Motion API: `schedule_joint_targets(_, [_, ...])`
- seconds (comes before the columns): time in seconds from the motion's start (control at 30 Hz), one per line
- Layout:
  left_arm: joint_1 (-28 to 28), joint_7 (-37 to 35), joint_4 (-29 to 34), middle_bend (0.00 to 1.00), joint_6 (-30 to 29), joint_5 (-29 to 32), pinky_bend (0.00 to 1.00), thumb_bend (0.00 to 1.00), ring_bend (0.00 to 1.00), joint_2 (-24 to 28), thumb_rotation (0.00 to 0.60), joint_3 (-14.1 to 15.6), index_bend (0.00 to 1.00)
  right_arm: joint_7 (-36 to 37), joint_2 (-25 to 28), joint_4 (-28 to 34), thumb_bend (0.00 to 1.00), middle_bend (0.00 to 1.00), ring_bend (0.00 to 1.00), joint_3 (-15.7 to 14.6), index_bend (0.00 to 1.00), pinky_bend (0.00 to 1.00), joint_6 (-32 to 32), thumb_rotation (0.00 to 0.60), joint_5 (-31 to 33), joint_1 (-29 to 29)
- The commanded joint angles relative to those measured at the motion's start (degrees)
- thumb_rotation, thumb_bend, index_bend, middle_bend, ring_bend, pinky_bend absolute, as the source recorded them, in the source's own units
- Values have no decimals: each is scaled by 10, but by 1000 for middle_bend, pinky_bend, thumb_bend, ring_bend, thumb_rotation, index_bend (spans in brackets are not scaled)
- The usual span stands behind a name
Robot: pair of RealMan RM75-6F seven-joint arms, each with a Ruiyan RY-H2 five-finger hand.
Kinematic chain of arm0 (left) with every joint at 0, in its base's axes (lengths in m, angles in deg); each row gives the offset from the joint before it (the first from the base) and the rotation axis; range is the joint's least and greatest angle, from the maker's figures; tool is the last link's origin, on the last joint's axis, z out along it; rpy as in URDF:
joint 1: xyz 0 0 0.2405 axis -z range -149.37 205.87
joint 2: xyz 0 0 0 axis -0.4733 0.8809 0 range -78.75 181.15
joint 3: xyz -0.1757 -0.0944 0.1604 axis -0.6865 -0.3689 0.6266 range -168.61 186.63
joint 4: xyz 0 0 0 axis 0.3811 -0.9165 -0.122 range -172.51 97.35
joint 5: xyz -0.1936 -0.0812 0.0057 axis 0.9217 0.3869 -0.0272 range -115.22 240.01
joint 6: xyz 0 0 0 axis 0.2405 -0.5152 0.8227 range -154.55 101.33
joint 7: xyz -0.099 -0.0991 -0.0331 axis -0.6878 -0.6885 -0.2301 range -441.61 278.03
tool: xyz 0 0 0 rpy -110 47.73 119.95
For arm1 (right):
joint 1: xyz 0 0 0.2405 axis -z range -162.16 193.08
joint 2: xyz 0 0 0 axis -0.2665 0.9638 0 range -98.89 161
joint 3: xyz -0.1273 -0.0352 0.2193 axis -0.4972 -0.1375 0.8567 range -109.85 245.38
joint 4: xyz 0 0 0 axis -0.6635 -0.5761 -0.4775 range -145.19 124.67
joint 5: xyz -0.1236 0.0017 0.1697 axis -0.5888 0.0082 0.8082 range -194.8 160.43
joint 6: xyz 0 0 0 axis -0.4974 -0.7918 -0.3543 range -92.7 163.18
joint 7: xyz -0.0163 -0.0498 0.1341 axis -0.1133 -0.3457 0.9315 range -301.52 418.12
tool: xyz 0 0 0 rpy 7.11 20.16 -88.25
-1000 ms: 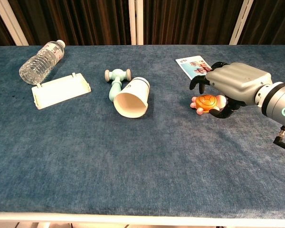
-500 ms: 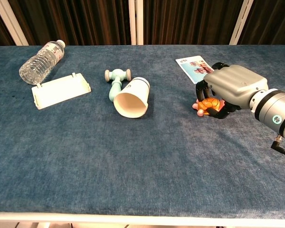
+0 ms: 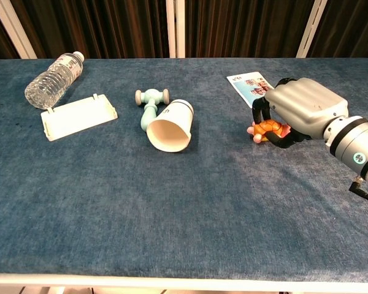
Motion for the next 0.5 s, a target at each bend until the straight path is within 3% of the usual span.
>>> schedule_joint_targets(0.03, [0,0,1,128,1,0,45,147,0,0,600,0,189,-5,24,27,260,570,316,-3,542,0,24,600,16,-1])
schedule_joint_targets(0.1, [1,1,1,128,2,1,45,147,0,1,600,0,189,-8,37,44,225,477,216,-2,417,0,33,600,25,-1])
schedule_joint_targets(0.2, [1,1,2,128,4,2,45,147,0,1,600,0,188,-11,53,62,191,404,145,1,317,0,40,600,34,-1])
schedule_joint_targets(0.5, [1,1,4,128,4,6,45,147,0,2,600,-2,189,-11,78,98,172,405,138,6,289,0,45,600,52,-1])
